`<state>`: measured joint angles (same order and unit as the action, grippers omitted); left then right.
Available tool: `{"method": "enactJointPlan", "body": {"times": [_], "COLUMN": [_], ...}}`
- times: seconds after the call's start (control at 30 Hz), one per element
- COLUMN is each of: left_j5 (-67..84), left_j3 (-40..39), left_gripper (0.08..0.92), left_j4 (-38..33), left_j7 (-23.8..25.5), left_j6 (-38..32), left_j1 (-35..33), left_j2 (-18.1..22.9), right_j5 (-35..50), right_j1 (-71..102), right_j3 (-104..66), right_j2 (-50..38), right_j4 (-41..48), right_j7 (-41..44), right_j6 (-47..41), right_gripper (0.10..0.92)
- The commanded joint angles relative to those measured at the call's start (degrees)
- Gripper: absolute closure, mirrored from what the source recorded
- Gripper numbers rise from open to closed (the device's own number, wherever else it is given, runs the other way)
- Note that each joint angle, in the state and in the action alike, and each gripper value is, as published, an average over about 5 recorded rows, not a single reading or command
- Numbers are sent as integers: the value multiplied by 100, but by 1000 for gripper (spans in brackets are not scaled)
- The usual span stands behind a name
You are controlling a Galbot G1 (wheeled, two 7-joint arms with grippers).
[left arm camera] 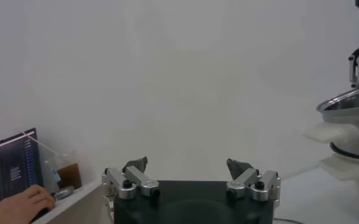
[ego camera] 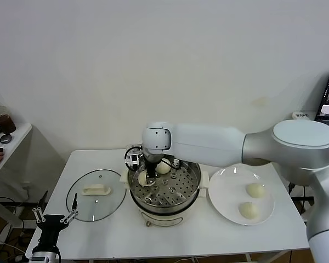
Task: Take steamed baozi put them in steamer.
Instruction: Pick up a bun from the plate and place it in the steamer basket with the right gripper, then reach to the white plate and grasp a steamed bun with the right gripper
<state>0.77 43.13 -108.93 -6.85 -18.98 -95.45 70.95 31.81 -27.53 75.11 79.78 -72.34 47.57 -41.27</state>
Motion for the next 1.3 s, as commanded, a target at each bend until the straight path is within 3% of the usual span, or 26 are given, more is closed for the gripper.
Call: {"method": "enactJointPlan", "body": {"times": [0.03, 0.23, 0.53, 0.67, 0.8, 1.0, 1.3], "left_j5": [-3, -1, 23, 42, 45, 28, 11], "left_j3": [4, 9, -27, -51, -107, -173, -122], "left_gripper": [177, 177, 177, 177, 177, 177, 177], "left_j4": [6, 22, 28, 57, 89, 120, 114], "left_j7": [0, 3, 26, 37, 54, 78, 82], "left_j6": [-1, -10, -1, -5, -3, 15, 17], "left_j1": [3, 9, 51, 83, 127, 196, 192], "left_j2": [-4, -15, -55, -91, -125, -157, -100], "right_j5": [54, -68, -666, -1382, -2294, -2984, -3740], "right_j1": [-103, -732, -1864, -1870, -1485, -381, 2559], "right_j3": [-88, -146, 193, 289, 208, -409, -2670], "right_j2": [-69, -748, -2878, -4013, -5029, -5951, -6401], "right_j4": [-44, -619, -2011, -2481, -2681, -2724, -2236], "right_j7": [120, 841, 2311, 2668, 2820, 2823, 2517], "right_j6": [-34, 75, 1182, 1620, 2009, 2295, 2453], "right_gripper": [318, 209, 203, 203, 203, 203, 203]}}
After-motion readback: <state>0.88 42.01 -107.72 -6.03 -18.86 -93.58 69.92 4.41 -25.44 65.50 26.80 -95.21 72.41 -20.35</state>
